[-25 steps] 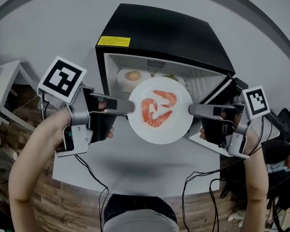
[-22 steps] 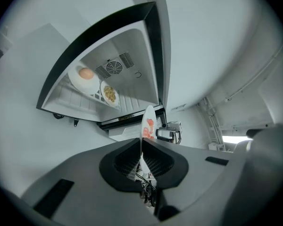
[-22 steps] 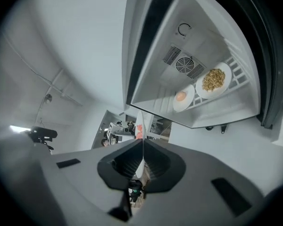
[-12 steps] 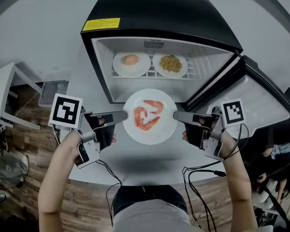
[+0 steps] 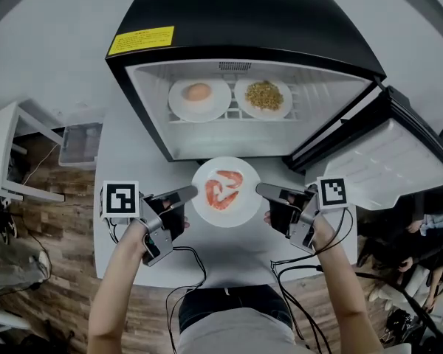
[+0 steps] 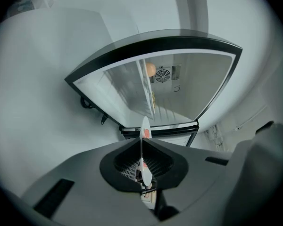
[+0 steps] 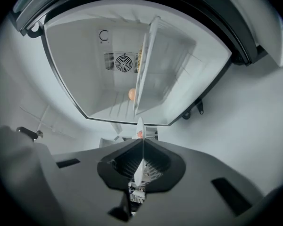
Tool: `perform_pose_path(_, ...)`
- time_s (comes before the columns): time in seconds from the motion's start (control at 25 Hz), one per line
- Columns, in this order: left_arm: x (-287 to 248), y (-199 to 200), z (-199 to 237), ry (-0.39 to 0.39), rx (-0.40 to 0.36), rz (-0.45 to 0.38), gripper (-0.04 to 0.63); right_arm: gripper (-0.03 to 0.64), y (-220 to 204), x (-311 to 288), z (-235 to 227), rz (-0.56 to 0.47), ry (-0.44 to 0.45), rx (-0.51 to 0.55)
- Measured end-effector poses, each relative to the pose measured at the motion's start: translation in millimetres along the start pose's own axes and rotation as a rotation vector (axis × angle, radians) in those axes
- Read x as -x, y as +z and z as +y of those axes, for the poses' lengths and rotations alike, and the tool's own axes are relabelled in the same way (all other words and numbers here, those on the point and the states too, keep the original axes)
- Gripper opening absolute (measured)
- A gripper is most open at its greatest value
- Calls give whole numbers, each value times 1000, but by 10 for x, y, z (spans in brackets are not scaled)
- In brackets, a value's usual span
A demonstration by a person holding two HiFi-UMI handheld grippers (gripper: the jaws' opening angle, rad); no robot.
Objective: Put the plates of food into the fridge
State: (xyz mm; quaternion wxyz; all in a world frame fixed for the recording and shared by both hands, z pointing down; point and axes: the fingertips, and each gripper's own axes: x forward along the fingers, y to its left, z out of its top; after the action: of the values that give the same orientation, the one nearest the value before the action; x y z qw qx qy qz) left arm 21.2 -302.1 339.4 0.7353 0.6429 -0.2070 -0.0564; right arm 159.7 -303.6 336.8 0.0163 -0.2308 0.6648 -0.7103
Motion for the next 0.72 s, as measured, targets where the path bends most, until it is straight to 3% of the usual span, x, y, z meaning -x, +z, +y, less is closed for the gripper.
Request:
perform_pose_path(0.2, -123, 139, 355, 6, -7, -79, 18, 20, 91, -106, -388, -42, -46, -22)
perform_pose_path(0.52, -179, 345, 851, -24, 58, -214, 18, 20, 244, -355, -828, -110, -109, -15)
perform_pose_path(0.72, -235, 495, 1037, 34, 17, -267, 18, 20, 394, -485, -1004, -150, -141, 17)
